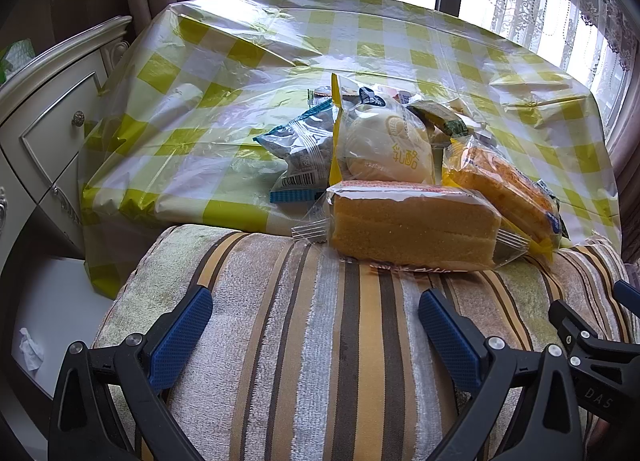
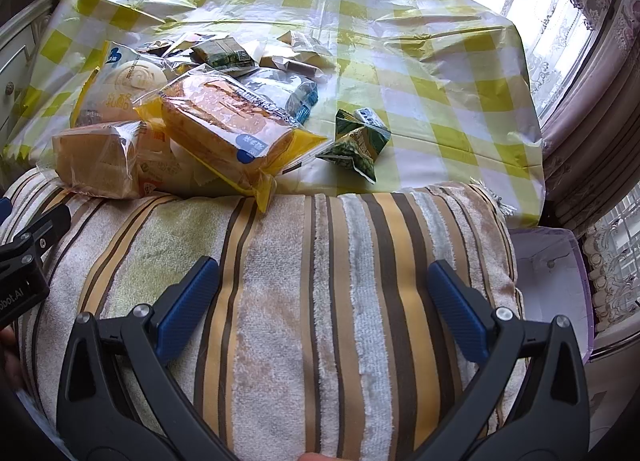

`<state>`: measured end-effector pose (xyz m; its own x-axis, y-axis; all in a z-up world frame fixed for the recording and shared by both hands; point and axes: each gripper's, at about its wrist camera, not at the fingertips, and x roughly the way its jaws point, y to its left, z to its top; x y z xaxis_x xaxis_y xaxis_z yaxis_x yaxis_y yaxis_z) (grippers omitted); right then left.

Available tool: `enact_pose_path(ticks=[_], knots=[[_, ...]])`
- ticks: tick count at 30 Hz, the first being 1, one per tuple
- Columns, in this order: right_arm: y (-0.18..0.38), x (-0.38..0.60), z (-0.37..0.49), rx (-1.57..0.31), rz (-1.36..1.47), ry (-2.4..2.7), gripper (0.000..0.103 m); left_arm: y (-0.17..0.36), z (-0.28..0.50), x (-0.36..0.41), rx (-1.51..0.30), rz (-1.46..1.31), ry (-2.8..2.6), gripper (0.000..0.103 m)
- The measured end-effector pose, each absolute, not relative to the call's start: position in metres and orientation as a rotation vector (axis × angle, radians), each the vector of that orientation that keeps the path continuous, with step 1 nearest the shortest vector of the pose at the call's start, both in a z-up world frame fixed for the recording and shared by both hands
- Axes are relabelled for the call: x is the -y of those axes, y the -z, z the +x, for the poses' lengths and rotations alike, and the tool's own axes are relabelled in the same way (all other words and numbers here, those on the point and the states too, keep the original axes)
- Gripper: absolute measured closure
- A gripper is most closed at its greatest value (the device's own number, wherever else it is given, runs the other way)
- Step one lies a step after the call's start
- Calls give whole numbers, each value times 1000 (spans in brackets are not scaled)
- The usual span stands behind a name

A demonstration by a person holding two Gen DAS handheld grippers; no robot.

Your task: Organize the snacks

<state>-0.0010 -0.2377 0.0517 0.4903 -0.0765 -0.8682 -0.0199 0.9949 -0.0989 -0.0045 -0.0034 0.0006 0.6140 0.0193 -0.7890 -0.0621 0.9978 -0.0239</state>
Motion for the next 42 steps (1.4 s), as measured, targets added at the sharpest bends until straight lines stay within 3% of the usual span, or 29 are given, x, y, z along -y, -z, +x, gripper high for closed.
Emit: enact_pose_path(ticks=[10,23,27,33,38,42], knots=[[-63,249,1,-1037,-72,-118,0,-16,-13,-10,-868,-198,101,0],[-74,215,52,-856,-434,-376,0,-13,11,16,-995,-280,373,0],[-63,204,71,-878,-463,-427,1,-7,28,17,-1042,-330,418,0],[-50,192,86,-924,-448,-497,12,3,51,15,-1094,-375,390,1],[-41,186,91,-970,-412,-556,34,6,64,1,-1066,-510,312,1],[-39,185,94,-992,-370,-573,34,8,71,-16,-1032,-658,266,2]])
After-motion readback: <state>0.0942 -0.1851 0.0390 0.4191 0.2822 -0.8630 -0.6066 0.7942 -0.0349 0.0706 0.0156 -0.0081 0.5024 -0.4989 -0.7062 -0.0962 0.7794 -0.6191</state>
